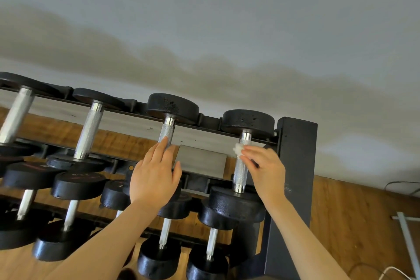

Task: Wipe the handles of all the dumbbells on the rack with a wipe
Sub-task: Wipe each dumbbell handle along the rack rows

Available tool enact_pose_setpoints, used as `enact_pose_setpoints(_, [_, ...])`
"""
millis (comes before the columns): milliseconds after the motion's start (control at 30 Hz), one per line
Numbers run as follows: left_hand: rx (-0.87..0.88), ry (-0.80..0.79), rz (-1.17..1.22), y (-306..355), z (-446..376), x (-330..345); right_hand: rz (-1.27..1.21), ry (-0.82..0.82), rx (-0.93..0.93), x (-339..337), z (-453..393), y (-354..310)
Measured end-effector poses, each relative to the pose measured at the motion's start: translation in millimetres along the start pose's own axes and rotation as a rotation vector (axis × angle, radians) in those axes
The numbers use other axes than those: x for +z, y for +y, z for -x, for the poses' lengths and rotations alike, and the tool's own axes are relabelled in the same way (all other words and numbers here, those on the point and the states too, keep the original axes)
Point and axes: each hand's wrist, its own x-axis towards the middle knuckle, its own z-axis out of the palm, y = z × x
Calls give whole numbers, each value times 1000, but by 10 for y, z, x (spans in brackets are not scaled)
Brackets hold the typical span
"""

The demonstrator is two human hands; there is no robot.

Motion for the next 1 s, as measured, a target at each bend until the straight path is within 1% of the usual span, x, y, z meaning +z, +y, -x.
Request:
enact_pose_setpoints(67, [-1, -5, -5, -2, 1, 4, -21, -3, 46, 23, -103, 14])
enact_pose_setpoints(233, [-6, -16, -7, -9, 1, 11, -222, 58, 256, 40, -69, -49])
enact_pose_setpoints(367, [-16, -22, -11, -2, -3, 5, -301, 71, 371, 20, 28, -71])
enact_pose_setpoints(500, [-14, -28, -12, 1, -2, -2, -372, 86, 455, 59, -169, -35])
enact_pose_setpoints(600, [-16, -34, -9, 0, -1, -11, -370, 65, 404, 61, -145, -66])
enact_pose_setpoints(733, [-16, -38, -11, -1, -1, -7, -291, -3, 305, 21, 63, -79])
enact_pose_setpoints(833, [-25, -36, -10, 8, 1, -9, -201, 2, 236, 35, -5, -66])
enact_pose_setpoints(1000, [-23, -41, -16, 7, -1, -13, -119, 15, 193, 92, -94, -68])
